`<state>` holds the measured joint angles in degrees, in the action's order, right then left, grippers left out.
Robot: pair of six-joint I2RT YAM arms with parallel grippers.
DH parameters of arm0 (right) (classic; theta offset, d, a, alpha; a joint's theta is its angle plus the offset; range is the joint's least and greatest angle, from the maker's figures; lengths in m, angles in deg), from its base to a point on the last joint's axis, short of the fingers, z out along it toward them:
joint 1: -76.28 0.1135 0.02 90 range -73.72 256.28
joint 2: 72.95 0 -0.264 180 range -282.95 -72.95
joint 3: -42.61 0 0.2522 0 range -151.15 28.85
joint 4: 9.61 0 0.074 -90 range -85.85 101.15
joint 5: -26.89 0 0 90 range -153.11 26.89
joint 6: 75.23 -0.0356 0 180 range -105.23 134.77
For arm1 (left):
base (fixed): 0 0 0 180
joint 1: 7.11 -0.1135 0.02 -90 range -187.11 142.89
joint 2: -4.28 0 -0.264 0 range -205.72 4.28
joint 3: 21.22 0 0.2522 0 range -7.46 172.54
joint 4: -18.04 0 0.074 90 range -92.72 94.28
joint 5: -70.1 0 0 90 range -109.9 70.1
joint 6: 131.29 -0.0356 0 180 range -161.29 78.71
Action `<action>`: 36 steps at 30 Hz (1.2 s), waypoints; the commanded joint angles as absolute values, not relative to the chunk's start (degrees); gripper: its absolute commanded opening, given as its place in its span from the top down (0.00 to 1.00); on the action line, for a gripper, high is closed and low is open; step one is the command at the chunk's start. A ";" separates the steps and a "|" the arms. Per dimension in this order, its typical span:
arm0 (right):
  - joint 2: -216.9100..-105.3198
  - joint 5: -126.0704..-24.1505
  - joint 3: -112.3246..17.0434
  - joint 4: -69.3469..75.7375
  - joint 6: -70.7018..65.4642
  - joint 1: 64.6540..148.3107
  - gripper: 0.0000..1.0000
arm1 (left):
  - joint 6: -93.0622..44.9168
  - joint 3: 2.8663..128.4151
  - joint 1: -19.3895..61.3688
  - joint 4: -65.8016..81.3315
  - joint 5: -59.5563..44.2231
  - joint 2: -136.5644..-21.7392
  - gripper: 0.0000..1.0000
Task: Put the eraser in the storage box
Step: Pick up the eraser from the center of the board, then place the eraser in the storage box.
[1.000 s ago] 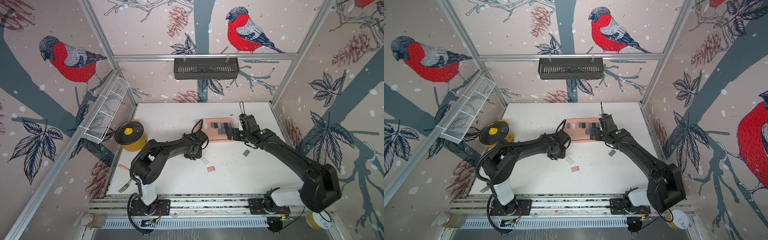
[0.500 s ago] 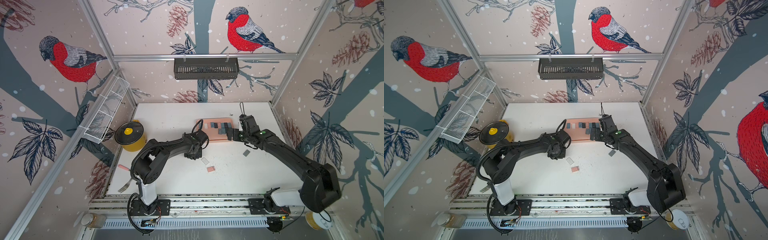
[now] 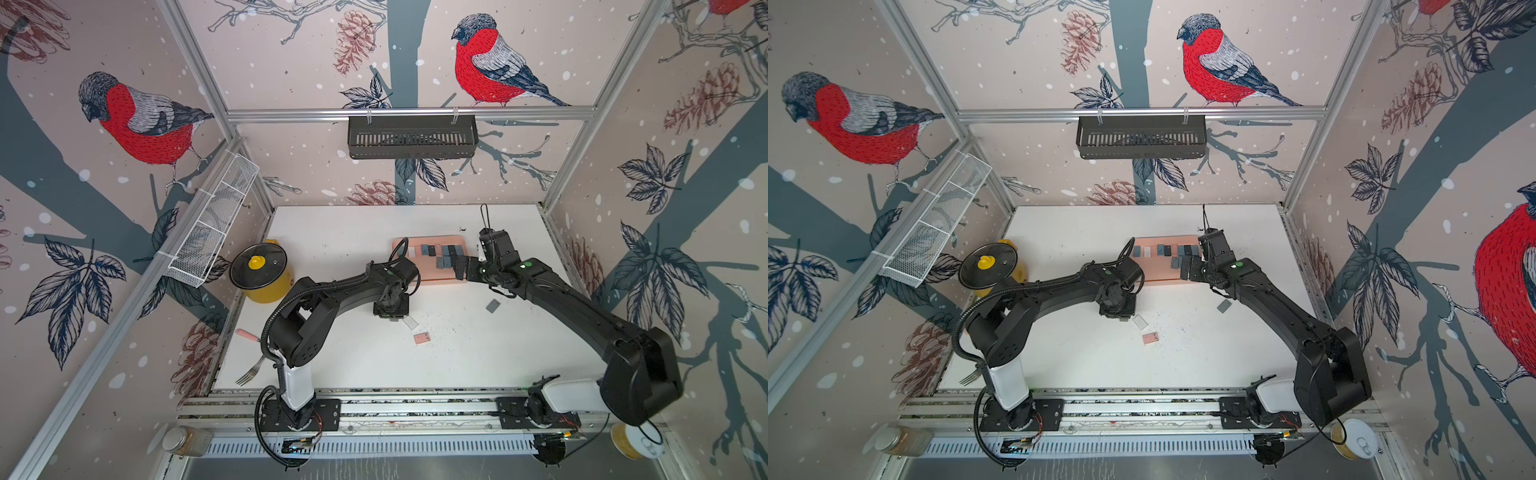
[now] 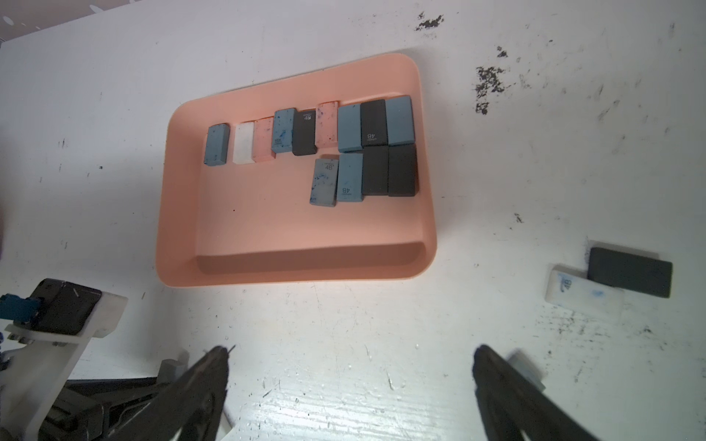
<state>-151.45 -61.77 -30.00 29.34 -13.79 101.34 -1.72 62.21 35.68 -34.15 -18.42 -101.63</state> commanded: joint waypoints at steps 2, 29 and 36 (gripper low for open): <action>-151.03 -61.89 -30.38 28.34 -14.33 101.33 0.01 | -1.78 64.09 35.61 -37.44 -17.50 -101.20 0.72; -151.35 -63.24 -34.07 30.22 -13.89 97.52 0.01 | -10.40 103.04 31.56 -44.84 -17.17 -119.16 0.72; -150.76 -62.78 -33.78 30.76 -14.00 97.01 0.01 | -10.67 111.28 31.34 -44.61 -15.47 -126.46 0.72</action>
